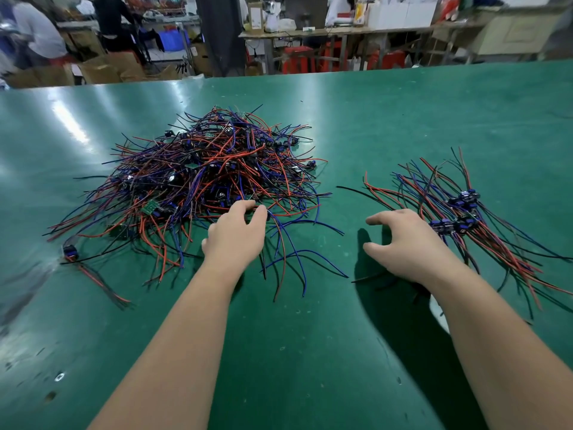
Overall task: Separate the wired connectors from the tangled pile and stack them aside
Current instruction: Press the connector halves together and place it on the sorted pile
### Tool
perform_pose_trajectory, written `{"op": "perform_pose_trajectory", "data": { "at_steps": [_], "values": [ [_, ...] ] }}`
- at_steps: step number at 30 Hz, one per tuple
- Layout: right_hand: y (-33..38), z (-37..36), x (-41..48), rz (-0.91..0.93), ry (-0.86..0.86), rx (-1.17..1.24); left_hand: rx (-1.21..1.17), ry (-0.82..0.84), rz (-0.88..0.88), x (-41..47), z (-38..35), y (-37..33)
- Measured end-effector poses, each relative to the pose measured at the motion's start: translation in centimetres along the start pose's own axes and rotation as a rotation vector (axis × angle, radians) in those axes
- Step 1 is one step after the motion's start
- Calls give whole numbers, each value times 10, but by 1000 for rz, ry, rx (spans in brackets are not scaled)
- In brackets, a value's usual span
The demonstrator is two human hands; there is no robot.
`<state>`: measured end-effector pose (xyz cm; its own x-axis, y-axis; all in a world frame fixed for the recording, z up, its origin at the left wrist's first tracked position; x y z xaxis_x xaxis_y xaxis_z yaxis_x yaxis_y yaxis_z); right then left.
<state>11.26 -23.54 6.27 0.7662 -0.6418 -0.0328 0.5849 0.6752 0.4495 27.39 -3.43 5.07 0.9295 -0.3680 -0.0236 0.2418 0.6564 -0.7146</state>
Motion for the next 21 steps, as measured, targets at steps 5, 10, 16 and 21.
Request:
{"op": "perform_pose_trajectory", "data": {
  "at_steps": [5, 10, 16, 21],
  "values": [
    [3, 3, -2, 24, -36, 95, -514, 118, 17, -3, -9, -8],
    [6, 7, -4, 48, -97, 110, -211, -273, -39, -5, 10, -6],
    [9, 17, -3, 70, -227, 303, -826, -396, -270, -20, 28, -31],
    [22, 3, -8, -102, 123, 1120, -1145, 63, -406, -40, 4, -68]
  ]
}}
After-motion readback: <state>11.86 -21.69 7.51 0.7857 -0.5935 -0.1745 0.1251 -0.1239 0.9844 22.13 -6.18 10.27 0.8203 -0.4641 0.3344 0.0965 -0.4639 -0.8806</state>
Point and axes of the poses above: each hand's wrist, its own x-axis towards the middle knuckle, its own z-axis out of the back of the hand, y = z × x, the point moved 6 cm from there along x, towards the middle knuckle, and after that the axes turned 3 degrees about -z, right-handed, at the moved point
